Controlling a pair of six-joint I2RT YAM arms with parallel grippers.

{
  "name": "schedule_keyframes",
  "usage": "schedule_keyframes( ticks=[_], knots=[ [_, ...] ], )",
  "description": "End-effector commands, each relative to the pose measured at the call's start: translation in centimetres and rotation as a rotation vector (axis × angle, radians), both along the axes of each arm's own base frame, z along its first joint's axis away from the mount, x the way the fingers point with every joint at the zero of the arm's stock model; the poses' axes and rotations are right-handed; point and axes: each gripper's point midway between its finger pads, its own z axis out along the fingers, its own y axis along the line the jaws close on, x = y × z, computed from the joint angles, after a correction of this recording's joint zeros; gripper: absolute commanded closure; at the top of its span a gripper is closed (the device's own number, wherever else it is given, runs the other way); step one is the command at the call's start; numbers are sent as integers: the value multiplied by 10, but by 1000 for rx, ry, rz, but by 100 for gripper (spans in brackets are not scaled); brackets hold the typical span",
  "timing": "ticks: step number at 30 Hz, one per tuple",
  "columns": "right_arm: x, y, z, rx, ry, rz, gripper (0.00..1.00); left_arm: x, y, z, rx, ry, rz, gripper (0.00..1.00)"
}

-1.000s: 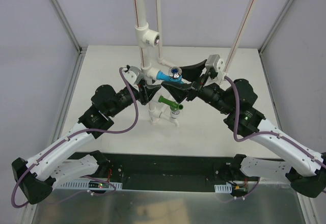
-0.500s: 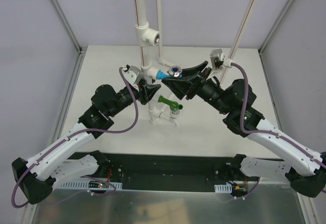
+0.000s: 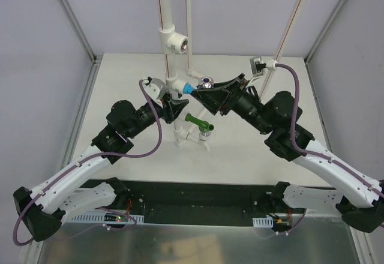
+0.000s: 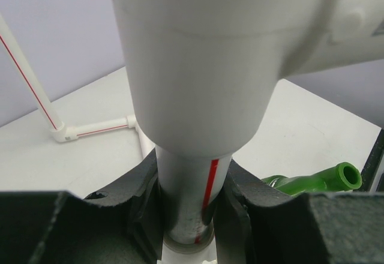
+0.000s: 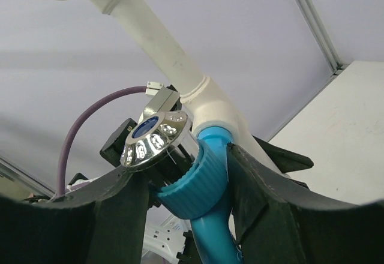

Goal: Install the water faucets

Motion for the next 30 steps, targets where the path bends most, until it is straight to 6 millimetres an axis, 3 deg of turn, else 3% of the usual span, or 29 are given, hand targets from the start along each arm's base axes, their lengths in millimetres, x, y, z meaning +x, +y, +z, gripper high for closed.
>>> schedule_keyframes(
  ticks=[1, 5, 7, 8, 10, 12, 13, 24, 30],
  knots=[
    [27, -20, 10, 351, 533, -109, 100, -4, 0, -6, -66, 102, 8, 100],
    [30, -27, 7, 357, 540, -144, 100, -4, 0, -7, -61, 104, 8, 100],
    [28, -27, 12, 314, 464, -148, 99, -3, 0, -7, -61, 101, 11, 100],
    [27, -29, 13, 293, 427, -156, 86, -2, 0, -8, -59, 103, 15, 100],
    [25, -32, 18, 260, 319, -162, 45, -1, 0, -9, -53, 103, 18, 100],
    [20, -35, 20, 220, 209, -165, 22, 2, 0, -11, -50, 103, 28, 100],
    [17, -39, 21, 200, 142, -168, 18, 4, 0, -12, -47, 104, 34, 100],
    [-27, -92, 13, 120, -190, -188, 13, 21, -4, -17, -13, 81, 76, 100],
    [-40, -119, -14, 111, -208, -217, 13, 50, -2, -14, 29, 59, 112, 100]
  ],
)
